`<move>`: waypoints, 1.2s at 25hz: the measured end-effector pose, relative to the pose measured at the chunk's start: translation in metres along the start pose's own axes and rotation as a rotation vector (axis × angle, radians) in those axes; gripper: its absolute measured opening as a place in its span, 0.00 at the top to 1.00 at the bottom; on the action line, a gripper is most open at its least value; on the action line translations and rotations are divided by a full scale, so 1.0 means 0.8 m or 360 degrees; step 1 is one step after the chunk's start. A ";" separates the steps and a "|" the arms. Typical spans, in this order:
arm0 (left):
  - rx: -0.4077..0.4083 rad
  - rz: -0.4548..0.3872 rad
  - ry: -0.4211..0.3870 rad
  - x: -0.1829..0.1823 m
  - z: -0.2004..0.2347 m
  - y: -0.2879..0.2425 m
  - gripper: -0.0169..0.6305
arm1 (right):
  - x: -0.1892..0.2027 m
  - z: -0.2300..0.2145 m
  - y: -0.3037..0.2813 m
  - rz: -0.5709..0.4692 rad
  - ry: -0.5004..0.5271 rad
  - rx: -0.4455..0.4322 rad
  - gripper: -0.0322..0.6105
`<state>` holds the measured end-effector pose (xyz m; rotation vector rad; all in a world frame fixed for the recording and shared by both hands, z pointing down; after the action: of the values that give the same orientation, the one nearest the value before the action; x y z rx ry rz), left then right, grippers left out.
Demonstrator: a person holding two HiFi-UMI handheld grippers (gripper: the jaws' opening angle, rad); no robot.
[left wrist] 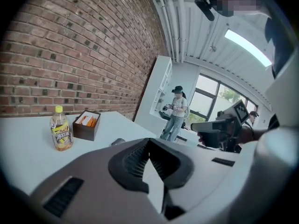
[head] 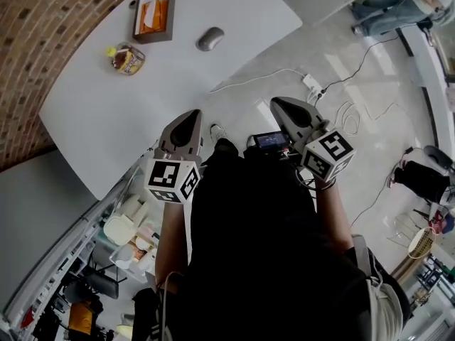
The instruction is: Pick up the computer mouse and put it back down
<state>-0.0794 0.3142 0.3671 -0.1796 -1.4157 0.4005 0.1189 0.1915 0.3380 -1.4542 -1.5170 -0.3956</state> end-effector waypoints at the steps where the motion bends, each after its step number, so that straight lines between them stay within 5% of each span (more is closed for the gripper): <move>1: 0.0042 0.0006 -0.0032 -0.002 0.003 -0.001 0.96 | 0.001 0.002 -0.002 -0.0001 -0.0018 0.0023 0.92; 4: 0.0144 0.0035 -0.0096 -0.004 0.009 -0.003 0.95 | 0.005 0.009 0.002 -0.0004 -0.0072 0.0070 0.92; 12: 0.0294 -0.0022 -0.0001 -0.011 0.020 -0.024 0.95 | -0.003 0.004 -0.005 0.0021 -0.0069 0.0148 0.92; 22: 0.0149 0.0021 0.0066 -0.016 0.038 -0.068 0.95 | -0.042 -0.041 -0.052 0.0029 0.0011 0.0051 0.92; 30: 0.0035 0.0003 0.0113 -0.063 0.049 -0.139 0.95 | -0.103 -0.109 -0.073 -0.0012 -0.0001 -0.0029 0.92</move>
<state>-0.1046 0.1884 0.3667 -0.1756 -1.3407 0.4077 0.0873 0.0613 0.3369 -1.4631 -1.5231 -0.4143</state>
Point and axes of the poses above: the fingertips, and each gripper's own axes: y backward along the fingers, z to its left, x out of its underside, the point moved 6 cm from there along y, backward along the fingers, and after that the axes turned 11 degrees about -y, right-handed, at the moved point
